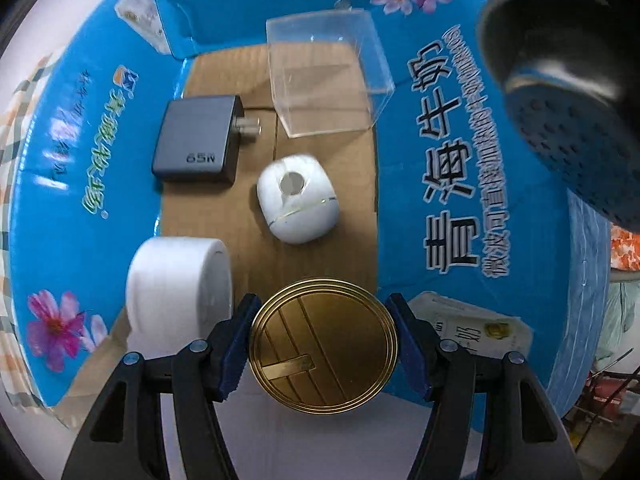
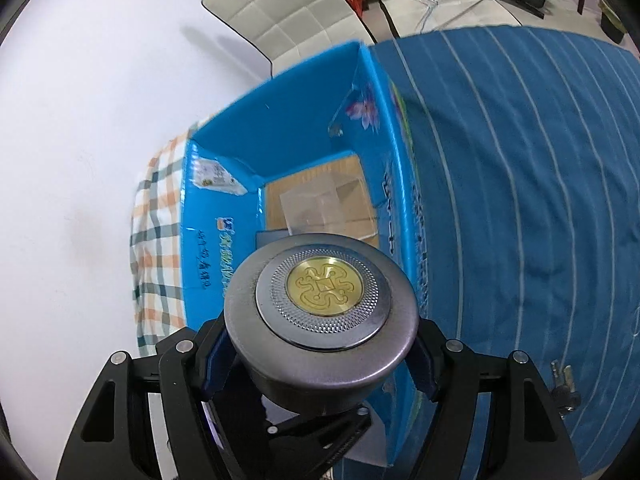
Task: Organize rigid objects
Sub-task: 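Carry the gold tin and silver canister with both tools over the blue box, then lower and release the gold tin and silver canister into the blue box with both tools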
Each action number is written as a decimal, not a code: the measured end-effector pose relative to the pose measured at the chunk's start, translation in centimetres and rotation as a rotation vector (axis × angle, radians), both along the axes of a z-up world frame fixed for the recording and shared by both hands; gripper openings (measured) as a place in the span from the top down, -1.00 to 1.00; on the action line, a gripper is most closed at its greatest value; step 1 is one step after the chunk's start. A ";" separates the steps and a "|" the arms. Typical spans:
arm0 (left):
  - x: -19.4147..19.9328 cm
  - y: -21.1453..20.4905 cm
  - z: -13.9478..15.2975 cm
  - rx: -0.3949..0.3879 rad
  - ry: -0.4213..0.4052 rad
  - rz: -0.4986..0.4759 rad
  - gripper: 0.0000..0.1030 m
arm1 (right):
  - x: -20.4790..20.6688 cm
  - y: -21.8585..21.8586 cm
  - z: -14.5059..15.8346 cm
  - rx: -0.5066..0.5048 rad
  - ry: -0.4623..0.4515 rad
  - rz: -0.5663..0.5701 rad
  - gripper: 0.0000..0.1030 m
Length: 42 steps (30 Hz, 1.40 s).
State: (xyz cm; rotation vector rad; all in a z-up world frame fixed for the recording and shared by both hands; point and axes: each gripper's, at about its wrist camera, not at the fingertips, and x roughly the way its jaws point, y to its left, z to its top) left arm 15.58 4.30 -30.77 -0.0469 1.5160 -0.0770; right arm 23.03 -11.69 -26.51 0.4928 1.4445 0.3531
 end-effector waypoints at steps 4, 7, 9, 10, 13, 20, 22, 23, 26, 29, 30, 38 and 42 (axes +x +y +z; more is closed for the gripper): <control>0.0 0.3 -1.0 -0.001 0.026 0.006 -0.21 | 0.1 1.0 -1.3 -0.010 0.015 -0.002 -0.44; -0.1 0.4 -1.0 -0.011 0.026 0.025 -0.21 | 0.2 1.4 -1.9 -0.020 0.020 0.000 -0.44; -0.1 1.1 -0.9 -0.027 0.030 0.038 -0.21 | 0.2 1.5 -2.2 -0.024 0.024 0.002 -0.44; -0.2 1.2 -0.6 -0.040 0.032 0.051 -0.21 | 0.2 1.5 -2.3 -0.024 0.025 0.003 -0.44; 0.0 2.6 0.3 -0.041 0.013 0.059 -0.31 | 0.0 1.2 -2.3 -0.020 0.029 0.002 -0.44; 1.3 3.8 4.8 -0.034 -0.086 0.096 -1.00 | 0.3 0.8 -1.1 -0.005 0.014 -0.002 -0.44; 2.1 4.2 6.4 -0.027 -0.125 0.095 -1.00 | 0.6 0.6 -0.5 0.007 0.007 -0.008 -0.44; 2.6 4.5 7.0 -0.017 -0.141 0.089 -1.00 | 0.9 0.5 -0.3 0.011 0.002 -0.008 -0.44; 3.9 5.4 7.9 0.015 -0.173 0.065 -1.00 | 1.9 0.6 0.7 0.019 -0.021 -0.010 -0.44; 6.1 6.5 7.9 0.051 -0.191 0.042 -1.00 | 3.5 1.2 1.3 0.021 -0.049 -0.002 -0.44; 7.0 6.8 7.6 0.070 -0.192 0.040 -1.00 | 4.1 1.4 1.4 0.019 -0.057 0.001 -0.44; 11.1 9.3 6.2 0.091 -0.173 0.034 -1.00 | 11.1 4.5 -1.1 -0.057 -0.084 0.053 -0.44; 11.7 9.4 6.1 0.084 -0.164 0.028 -1.00 | 13.7 6.6 -3.3 -0.115 -0.070 0.119 -0.44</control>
